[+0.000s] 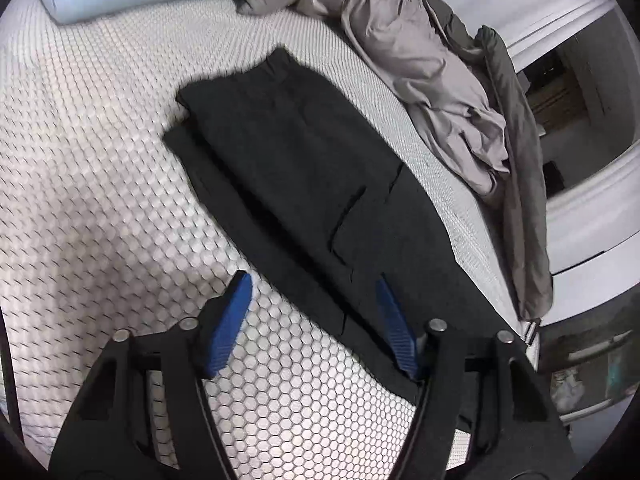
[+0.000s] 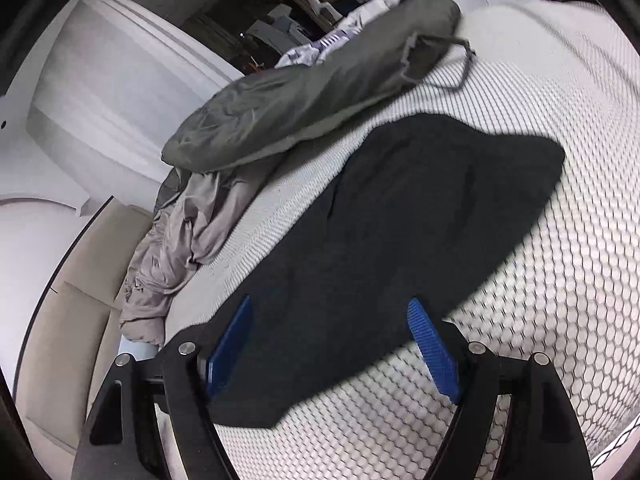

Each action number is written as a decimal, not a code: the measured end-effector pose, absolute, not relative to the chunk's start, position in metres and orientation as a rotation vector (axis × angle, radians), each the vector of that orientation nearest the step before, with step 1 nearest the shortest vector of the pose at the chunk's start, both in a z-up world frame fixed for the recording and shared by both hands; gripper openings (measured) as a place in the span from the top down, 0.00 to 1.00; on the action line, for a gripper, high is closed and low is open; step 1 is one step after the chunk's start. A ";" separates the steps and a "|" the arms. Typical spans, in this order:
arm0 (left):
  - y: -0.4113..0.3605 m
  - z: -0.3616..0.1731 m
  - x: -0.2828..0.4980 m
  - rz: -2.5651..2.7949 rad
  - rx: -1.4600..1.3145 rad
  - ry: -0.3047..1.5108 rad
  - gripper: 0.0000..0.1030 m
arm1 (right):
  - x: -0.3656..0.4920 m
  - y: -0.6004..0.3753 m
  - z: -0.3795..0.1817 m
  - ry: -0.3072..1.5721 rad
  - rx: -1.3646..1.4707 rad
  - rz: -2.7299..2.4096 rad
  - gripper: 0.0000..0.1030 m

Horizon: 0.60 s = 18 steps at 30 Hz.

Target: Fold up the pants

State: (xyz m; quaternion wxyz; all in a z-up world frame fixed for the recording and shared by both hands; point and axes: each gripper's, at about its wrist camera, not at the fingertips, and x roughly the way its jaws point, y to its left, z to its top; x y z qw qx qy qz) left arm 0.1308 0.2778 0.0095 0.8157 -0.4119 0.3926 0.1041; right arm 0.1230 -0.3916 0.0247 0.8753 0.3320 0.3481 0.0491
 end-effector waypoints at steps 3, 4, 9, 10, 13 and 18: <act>0.262 0.007 0.141 0.194 -0.830 0.813 0.53 | 0.122 -0.399 0.015 0.737 0.682 0.070 0.22; 0.256 0.008 0.148 0.194 -0.798 0.807 0.56 | 0.122 -0.401 0.013 0.733 0.689 0.063 0.22; 0.235 -0.018 0.175 0.245 -0.695 0.889 0.99 | 0.138 -0.406 0.007 0.743 0.702 0.050 0.22; 0.237 -0.021 0.170 0.238 -0.693 0.889 0.99 | 0.139 -0.406 0.007 0.745 0.695 0.045 0.22; 0.234 -0.017 0.155 0.255 -0.612 0.885 0.99 | 0.141 -0.407 0.005 0.747 0.682 0.027 0.22; 0.252 -0.016 0.138 0.241 -0.667 0.886 0.80 | 0.137 -0.417 0.004 0.739 0.698 0.001 0.22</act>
